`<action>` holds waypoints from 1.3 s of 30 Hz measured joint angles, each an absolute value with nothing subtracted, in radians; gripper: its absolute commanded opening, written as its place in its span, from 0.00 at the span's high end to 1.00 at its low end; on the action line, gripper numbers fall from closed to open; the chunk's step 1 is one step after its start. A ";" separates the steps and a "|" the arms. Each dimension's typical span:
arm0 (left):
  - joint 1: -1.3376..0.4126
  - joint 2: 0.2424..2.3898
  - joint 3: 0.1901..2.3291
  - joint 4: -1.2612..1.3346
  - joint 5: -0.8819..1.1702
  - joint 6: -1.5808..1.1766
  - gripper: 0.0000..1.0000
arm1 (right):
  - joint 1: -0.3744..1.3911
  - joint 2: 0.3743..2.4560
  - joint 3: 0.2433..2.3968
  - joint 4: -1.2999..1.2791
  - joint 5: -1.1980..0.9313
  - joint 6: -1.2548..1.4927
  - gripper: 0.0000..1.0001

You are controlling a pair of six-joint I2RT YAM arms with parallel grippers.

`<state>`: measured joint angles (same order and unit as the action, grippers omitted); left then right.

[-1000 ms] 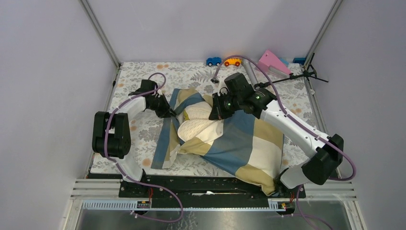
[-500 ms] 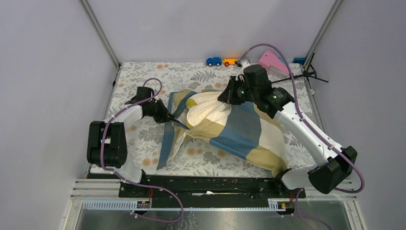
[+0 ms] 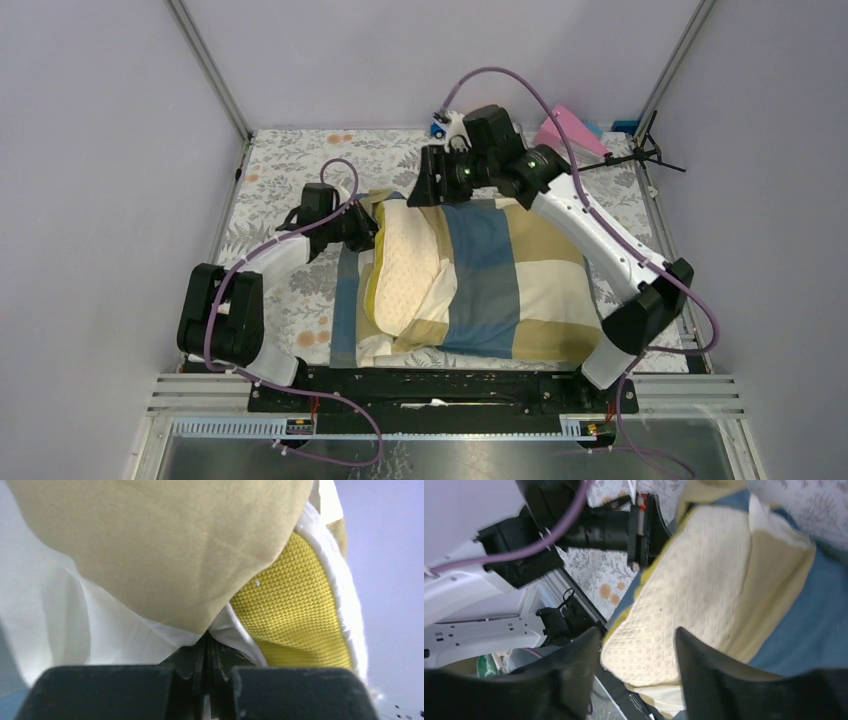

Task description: Remove the pillowcase from the pillow

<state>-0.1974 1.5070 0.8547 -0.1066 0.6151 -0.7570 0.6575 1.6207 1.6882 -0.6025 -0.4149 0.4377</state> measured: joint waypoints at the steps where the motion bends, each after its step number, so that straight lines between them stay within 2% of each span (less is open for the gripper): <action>1: -0.200 1.510 0.838 -0.075 0.632 -0.775 0.96 | 0.668 1.654 1.758 -0.642 -0.403 0.418 0.24; 3: -0.204 1.512 0.799 -0.008 0.661 -0.815 0.96 | 0.689 1.721 1.885 -0.696 -0.374 0.388 0.11; 5: -0.206 1.514 0.776 0.038 0.689 -0.846 0.96 | 0.720 1.807 2.036 -0.783 -0.325 0.350 0.02; 11: -0.208 1.514 0.771 0.130 0.749 -0.893 0.96 | 0.825 2.136 2.547 -1.066 -0.178 0.306 0.00; 13: -0.208 1.514 0.767 0.162 0.765 -0.911 0.96 | 0.848 2.208 2.629 -1.131 -0.129 0.318 0.00; 15: -0.208 1.514 0.749 0.215 0.781 -0.940 0.96 | 0.866 2.231 2.621 -1.182 -0.077 0.343 0.00; 22: -0.209 1.527 0.677 0.370 0.837 -1.056 0.96 | 0.897 2.215 2.357 -1.212 0.090 0.451 0.03; 24: -0.209 1.528 0.677 0.390 0.846 -1.077 0.96 | 0.898 2.210 2.316 -1.208 0.135 0.467 0.16; 25: -0.209 1.528 0.677 0.410 0.852 -1.088 0.96 | 0.898 2.207 2.304 -1.207 0.153 0.471 0.29; 26: -0.209 1.528 0.677 0.425 0.858 -1.099 0.96 | 0.898 2.203 2.296 -1.206 0.170 0.475 0.46; 27: -0.209 1.528 0.677 0.443 0.865 -1.109 0.96 | 0.898 2.201 2.293 -1.207 0.182 0.479 0.73; 28: -0.210 1.528 0.677 0.461 0.871 -1.119 0.96 | 0.898 2.201 2.293 -1.208 0.194 0.478 0.92; 29: -0.210 1.528 0.677 0.474 0.876 -1.127 0.96 | 0.898 2.200 2.293 -1.208 0.202 0.479 1.00; 34: -0.210 1.528 0.680 0.495 0.891 -1.134 0.97 | 0.898 2.200 2.323 -1.222 0.218 0.483 1.00; 39: -0.198 1.527 0.723 0.405 0.891 -1.067 0.97 | 0.896 2.199 2.440 -1.233 0.176 0.447 1.00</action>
<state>-0.1978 1.5272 0.7235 0.4046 0.8906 -1.0668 0.8959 2.1994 2.4397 -1.2327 0.1764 0.4469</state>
